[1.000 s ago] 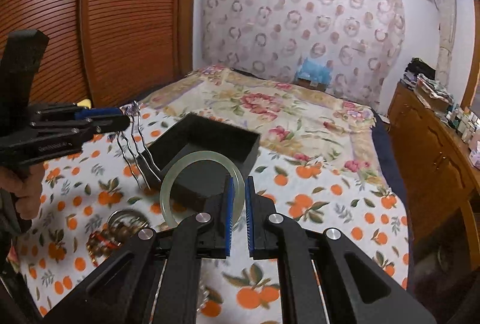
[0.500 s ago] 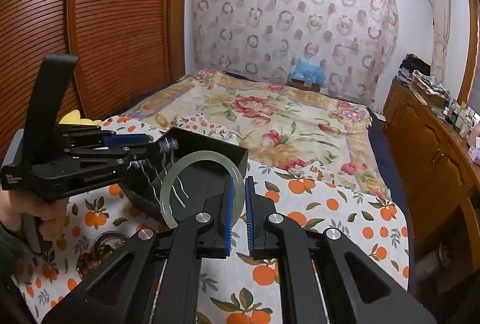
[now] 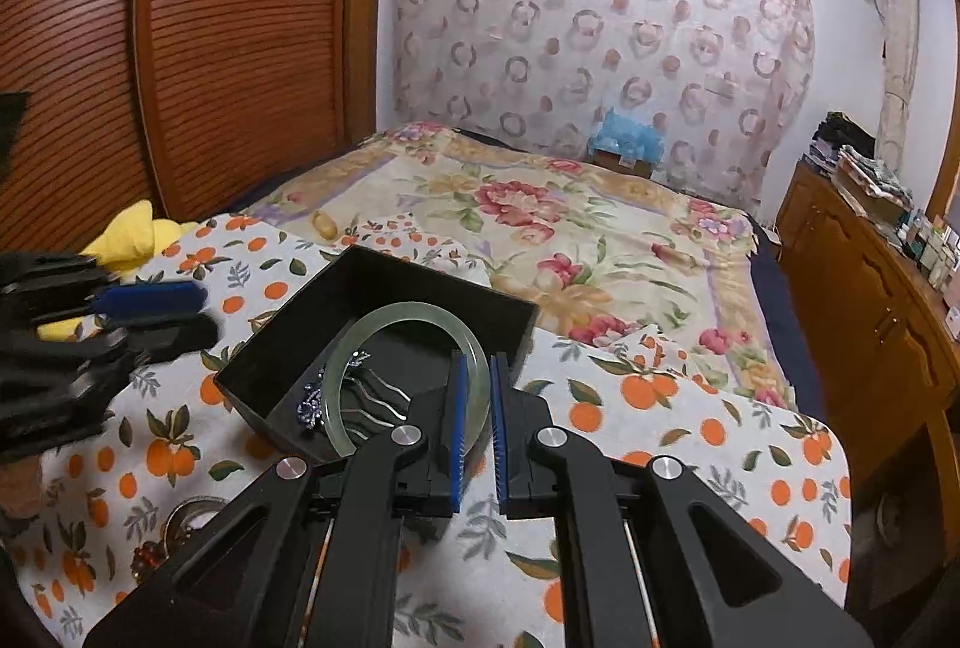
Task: Organize jewelry
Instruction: 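Release the hairpin into the black box while the right tool drops the jade bangle in, then grasp the silver bangle with the left tool and lift it, then grasp the brown wooden bead bracelet with the right tool and lift it, then release the silver bangle into the box while the right tool lowers the bead bracelet in, then grasp the red string bracelet with the left tool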
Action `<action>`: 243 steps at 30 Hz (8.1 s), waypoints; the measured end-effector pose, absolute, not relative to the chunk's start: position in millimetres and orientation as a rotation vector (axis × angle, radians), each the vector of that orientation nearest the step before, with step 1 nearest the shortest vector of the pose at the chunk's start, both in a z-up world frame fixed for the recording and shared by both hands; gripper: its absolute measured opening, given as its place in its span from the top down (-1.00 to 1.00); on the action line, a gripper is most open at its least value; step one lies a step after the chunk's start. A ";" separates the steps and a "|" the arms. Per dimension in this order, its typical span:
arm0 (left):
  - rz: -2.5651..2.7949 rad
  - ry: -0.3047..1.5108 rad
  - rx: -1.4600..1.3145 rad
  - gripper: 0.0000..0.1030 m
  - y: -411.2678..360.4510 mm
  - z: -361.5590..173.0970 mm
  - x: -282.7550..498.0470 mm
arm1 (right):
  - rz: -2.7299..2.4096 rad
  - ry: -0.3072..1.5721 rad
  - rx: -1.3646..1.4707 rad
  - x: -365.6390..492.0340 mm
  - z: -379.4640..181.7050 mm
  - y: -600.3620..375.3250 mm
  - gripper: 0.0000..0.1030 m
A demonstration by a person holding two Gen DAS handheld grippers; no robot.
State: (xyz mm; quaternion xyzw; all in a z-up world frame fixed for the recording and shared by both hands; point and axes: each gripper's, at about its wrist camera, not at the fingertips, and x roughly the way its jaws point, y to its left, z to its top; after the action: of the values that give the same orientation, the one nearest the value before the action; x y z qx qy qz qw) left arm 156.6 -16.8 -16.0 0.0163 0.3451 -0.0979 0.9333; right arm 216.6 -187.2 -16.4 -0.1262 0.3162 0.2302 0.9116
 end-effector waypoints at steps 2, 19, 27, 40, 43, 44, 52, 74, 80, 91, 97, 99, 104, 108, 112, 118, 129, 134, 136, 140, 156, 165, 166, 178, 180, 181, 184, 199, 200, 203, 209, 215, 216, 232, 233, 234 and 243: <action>-0.211 0.714 0.025 0.55 -13.1 -20.6 145.4 | 0.472 0.662 -0.269 220.3 -22.7 -181.3 0.83; -0.279 0.777 -0.012 0.15 -18.5 -54.2 95.3 | 0.520 0.709 -0.271 210.4 -37.2 -176.5 0.78; -0.303 0.789 -0.017 -0.04 -26.4 -59.4 86.0 | 0.551 0.659 -0.220 177.9 -21.3 -193.9 0.75; -0.316 0.844 0.071 -0.39 -56.4 -72.8 98.3 | 0.545 0.673 -0.124 111.6 -32.8 -235.7 0.38; -0.305 0.867 0.106 -0.39 -64.2 -77.9 106.3 | 0.528 0.671 -0.131 104.0 -37.5 -236.6 0.36; -0.302 0.878 0.116 -0.39 -66.5 -79.8 109.2 | 0.526 0.672 -0.129 103.7 -38.1 -237.7 0.36; -0.302 0.891 0.122 -0.30 -69.3 -84.9 117.9 | 0.518 0.676 -0.118 99.8 -40.5 -246.5 0.36; -0.290 0.699 0.034 -0.08 -42.5 -28.7 66.9 | 0.535 0.705 -0.117 93.3 -50.1 -242.4 0.36; -0.263 0.688 -0.004 -0.08 -21.3 -25.2 58.6 | 0.580 0.719 -0.124 91.0 -52.7 -228.4 0.36; -0.228 0.681 -0.021 -0.09 -3.0 -27.7 48.1 | 0.682 0.784 -0.218 104.4 -65.6 -174.3 0.36; -0.226 0.683 -0.034 -0.09 1.7 -31.0 44.6 | 0.668 0.829 -0.239 114.6 -73.6 -166.2 0.36; -0.225 0.684 -0.035 -0.09 2.3 -31.5 44.6 | 0.663 0.841 -0.249 116.3 -76.2 -164.5 0.36; -0.226 0.686 -0.036 -0.09 2.5 -33.1 43.1 | 0.672 0.858 -0.287 119.4 -78.8 -155.8 0.36; -0.226 0.686 -0.036 -0.09 2.5 -33.0 43.6 | 0.704 0.870 -0.296 118.4 -77.6 -153.1 0.68; -0.224 0.691 -0.040 -0.09 2.1 -35.1 42.8 | 0.717 0.859 -0.320 112.0 -76.7 -150.9 0.72; -0.222 0.690 -0.038 -0.09 2.0 -36.3 41.7 | 0.735 0.762 -0.264 98.1 -46.4 -162.9 0.72; -0.227 0.684 -0.034 -0.09 1.6 -32.1 41.7 | 0.725 0.646 -0.244 90.7 6.1 -179.3 0.72; -0.227 0.684 -0.029 -0.09 -0.6 -29.2 46.0 | 0.721 0.626 -0.228 95.9 19.6 -187.4 0.72; -0.227 0.683 -0.027 -0.09 -1.2 -28.7 47.4 | 0.711 0.618 -0.231 97.1 24.0 -188.4 0.72; -0.231 0.680 -0.009 -0.09 -4.9 -25.4 55.7 | 0.684 0.598 -0.241 104.4 33.9 -191.7 0.72; -0.255 0.674 0.066 -0.09 -26.9 -6.9 124.0 | 0.597 0.546 -0.281 159.1 58.5 -215.9 0.71; -0.270 0.692 0.102 -0.09 -40.9 -7.7 168.4 | 0.594 0.543 -0.276 194.1 63.1 -217.5 0.71; -0.271 0.699 0.110 -0.09 -43.1 -9.1 175.4 | 0.596 0.542 -0.275 196.7 63.0 -217.6 0.71; -0.285 0.783 0.144 -0.09 -55.2 -41.2 215.5 | 0.635 0.568 -0.248 241.1 44.3 -200.2 0.71; -0.285 0.783 0.150 -0.09 -57.6 -42.1 216.6 | 0.638 0.581 -0.251 247.7 37.7 -197.0 0.71; -0.285 0.783 0.150 -0.09 -58.9 -42.3 216.9 | 0.639 0.588 -0.252 250.4 34.1 -195.9 0.71; -0.290 0.783 0.143 -0.09 -59.8 -42.4 218.5 | 0.642 0.605 -0.255 257.3 25.5 -193.6 0.71; -0.285 0.695 0.087 -0.11 -43.1 -9.1 183.0 | 0.621 0.619 -0.277 266.4 3.4 -177.4 0.71; -0.282 0.692 0.086 -0.11 -40.3 -8.8 178.6 | 0.624 0.622 -0.278 264.6 2.4 -175.5 0.70; -0.268 0.691 0.084 -0.11 -36.3 -9.3 164.8 | 0.654 0.646 -0.273 257.3 -2.3 -169.4 0.70; -0.251 0.713 0.050 -0.11 -20.4 -17.3 138.2 | 0.680 0.648 -0.238 235.4 1.8 -173.2 0.36; -0.241 0.736 0.021 -0.11 -8.6 -28.1 108.5 | 0.669 0.654 -0.220 196.8 -0.5 -185.7 0.35; -0.242 0.737 0.017 -0.11 -6.8 -30.0 102.2 | 0.664 0.660 -0.221 186.0 -2.7 -189.0 0.35; -0.234 0.786 -0.009 -0.11 -4.7 -60.2 38.3 | 0.563 0.764 -0.130 76.7 -55.4 -239.2 0.26; -0.233 0.794 -0.004 -0.11 -5.7 -63.4 36.9 | 0.560 0.770 -0.128 72.3 -58.2 -241.9 0.24; -0.233 0.798 -0.002 -0.11 -6.3 -65.8 36.4 | 0.554 0.775 -0.122 67.0 -61.2 -246.2 0.22; -0.246 0.869 -0.022 0.31 -14.3 -80.9 34.3 | 0.521 0.798 -0.107 41.6 -75.1 -262.2 0.22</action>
State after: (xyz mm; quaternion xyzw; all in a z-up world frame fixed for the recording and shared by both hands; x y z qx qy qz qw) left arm 34.3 -14.3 -80.9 -0.0105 0.4198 -0.1191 0.8997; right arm 41.6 -262.2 -75.1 -0.0514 0.3839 0.2506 0.8873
